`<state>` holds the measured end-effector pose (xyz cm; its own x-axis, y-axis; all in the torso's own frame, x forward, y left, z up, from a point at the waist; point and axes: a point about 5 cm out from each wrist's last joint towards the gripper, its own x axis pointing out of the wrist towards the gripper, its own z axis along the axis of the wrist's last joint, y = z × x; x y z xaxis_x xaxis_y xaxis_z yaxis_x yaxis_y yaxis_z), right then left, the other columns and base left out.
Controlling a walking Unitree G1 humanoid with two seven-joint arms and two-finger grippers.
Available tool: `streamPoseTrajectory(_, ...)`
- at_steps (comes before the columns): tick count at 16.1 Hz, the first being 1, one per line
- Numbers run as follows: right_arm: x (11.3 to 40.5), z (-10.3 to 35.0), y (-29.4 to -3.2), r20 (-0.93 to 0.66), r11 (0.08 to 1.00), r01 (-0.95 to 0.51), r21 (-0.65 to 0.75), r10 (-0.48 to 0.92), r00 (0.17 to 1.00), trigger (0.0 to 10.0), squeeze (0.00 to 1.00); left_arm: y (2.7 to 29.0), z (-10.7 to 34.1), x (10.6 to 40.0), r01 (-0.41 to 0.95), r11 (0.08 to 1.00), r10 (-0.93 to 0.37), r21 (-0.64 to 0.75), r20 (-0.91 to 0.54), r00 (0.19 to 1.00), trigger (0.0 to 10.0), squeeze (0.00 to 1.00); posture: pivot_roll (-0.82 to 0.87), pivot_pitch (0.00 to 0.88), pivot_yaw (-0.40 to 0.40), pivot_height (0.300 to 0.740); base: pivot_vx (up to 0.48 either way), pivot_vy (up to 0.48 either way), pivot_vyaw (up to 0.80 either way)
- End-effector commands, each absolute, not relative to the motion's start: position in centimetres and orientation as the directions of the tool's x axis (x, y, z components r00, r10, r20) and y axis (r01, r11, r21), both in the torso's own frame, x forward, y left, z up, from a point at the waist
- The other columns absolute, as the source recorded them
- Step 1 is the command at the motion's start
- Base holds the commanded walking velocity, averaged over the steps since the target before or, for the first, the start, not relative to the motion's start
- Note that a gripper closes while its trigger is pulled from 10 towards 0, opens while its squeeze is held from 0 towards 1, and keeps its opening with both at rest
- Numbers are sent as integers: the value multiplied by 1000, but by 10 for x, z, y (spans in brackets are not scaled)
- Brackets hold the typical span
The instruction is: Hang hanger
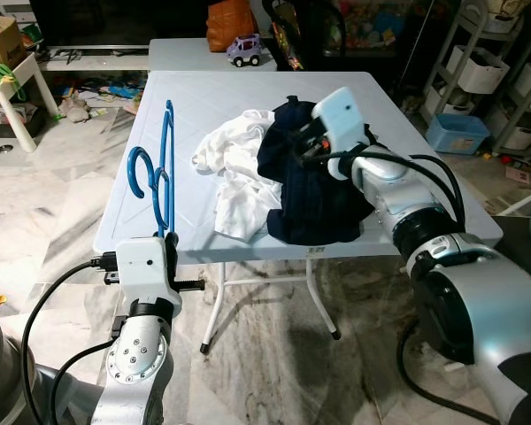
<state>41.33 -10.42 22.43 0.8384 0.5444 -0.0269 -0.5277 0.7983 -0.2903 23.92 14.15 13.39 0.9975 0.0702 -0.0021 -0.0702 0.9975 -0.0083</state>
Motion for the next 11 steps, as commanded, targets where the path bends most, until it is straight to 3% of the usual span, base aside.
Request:
streamPoseTrajectory(1,412,218,-111,-24,813,-530,-242,541,841,10000,1000,142,132,239,-64,998,64,-7,-10,998,10000,0,66,0,-65,740,0,0,0)
streamPoseTrajectory(4,406,191,-111,-117,799,-577,-171,565,817,10000,1000,140,130,240,-44,999,44,-6,-20,999,10000,0,53,0,-54,740,0,0,0)
streamPoseTrajectory(5,405,188,-111,-119,808,-567,-159,554,824,10000,918,140,129,240,-42,999,42,-6,-20,999,10000,0,50,0,-54,740,0,0,0)
streamPoseTrajectory(6,406,179,-115,-129,870,-485,-87,473,871,10000,0,140,129,241,-39,999,38,-7,-23,999,10000,0,50,0,-54,740,0,0,0)
streamPoseTrajectory(11,404,182,-122,-27,909,-417,-27,416,909,10000,0,144,129,240,-46,999,46,-2,-24,999,10000,0,53,0,-47,740,0,0,0)
